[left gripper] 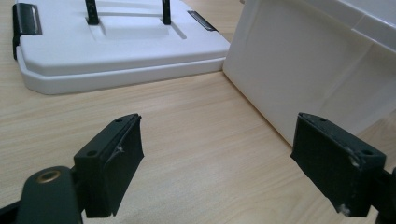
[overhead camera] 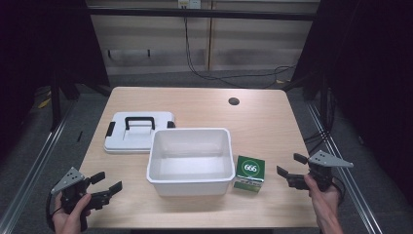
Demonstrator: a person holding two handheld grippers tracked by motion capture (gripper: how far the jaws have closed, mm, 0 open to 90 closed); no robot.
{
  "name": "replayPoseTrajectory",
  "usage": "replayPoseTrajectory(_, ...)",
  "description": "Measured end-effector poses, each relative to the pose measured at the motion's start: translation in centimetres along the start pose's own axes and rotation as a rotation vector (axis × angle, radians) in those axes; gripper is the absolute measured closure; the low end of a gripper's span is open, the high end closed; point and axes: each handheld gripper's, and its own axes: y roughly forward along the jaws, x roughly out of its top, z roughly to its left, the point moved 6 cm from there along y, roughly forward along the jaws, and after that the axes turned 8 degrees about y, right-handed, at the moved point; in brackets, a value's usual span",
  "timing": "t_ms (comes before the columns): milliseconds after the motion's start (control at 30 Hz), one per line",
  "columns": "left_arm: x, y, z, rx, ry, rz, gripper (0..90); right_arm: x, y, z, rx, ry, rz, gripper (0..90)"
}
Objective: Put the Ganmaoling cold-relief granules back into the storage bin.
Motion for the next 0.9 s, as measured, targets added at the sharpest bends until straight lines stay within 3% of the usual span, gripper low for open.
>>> replayPoseTrajectory(100,0.0,0.0,0.0,-0.001,0.003,0.004,16.1,0.0,0.1,0.0,-0.008,-0.010,0.005,13.7)
replayPoseTrajectory(300,-0.2,0.0,0.3,0.012,-0.006,0.007,16.1,0.1,-0.2,0.2,0.072,0.025,0.037,13.5)
replayPoseTrajectory(467,0.0,0.1,0.1,0.006,-0.004,0.004,16.1,0.1,-0.7,0.2,0.054,0.031,0.050,13.6)
replayPoseTrajectory(533,-0.1,0.1,0.1,0.004,0.003,0.011,16.1,0.3,-0.8,0.4,0.078,0.019,0.065,16.8)
replayPoseTrajectory(600,-0.1,0.0,0.2,0.010,0.003,0.006,16.1,0.8,-0.8,0.5,0.062,-0.005,0.048,16.1)
replayPoseTrajectory(700,-0.1,0.0,0.2,0.011,-0.003,0.002,16.1,1.5,-0.3,0.7,0.042,-0.054,0.067,15.0)
replayPoseTrajectory(800,-0.1,0.1,0.0,0.005,0.004,0.009,16.1,2.1,-0.1,1.2,0.054,-0.081,0.087,14.8)
replayPoseTrajectory(900,-0.1,0.0,0.0,0.007,0.003,0.007,16.1,2.2,-0.1,1.9,0.129,-0.081,0.124,15.4)
